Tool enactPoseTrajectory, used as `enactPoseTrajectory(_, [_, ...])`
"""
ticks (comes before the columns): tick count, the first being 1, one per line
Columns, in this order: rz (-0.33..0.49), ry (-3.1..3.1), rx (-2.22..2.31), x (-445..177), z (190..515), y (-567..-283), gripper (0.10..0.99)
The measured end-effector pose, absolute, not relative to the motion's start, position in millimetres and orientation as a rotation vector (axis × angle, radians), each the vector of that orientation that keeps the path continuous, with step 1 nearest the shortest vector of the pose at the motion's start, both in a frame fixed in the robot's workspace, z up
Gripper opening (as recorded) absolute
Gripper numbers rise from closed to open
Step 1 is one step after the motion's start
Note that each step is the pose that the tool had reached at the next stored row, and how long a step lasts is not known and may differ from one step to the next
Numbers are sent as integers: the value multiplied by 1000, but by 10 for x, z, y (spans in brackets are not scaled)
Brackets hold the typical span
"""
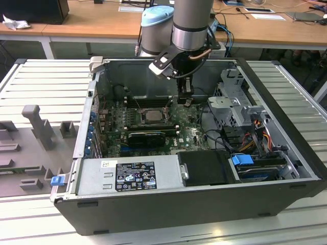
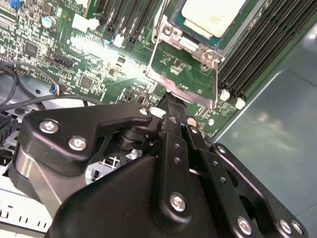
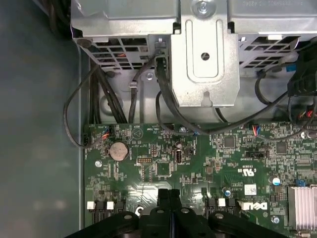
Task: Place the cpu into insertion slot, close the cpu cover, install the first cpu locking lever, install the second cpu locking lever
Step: 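Close the cpu cover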
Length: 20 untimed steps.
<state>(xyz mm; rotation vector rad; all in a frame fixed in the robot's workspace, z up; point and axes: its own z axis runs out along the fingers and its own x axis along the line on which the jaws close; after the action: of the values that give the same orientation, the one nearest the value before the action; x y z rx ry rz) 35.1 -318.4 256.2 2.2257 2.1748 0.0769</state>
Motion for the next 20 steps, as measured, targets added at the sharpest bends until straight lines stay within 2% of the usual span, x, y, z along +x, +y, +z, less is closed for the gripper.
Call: enactPoseTrajectory(20, [77, 2175, 2226, 240, 2562, -3184, 106])
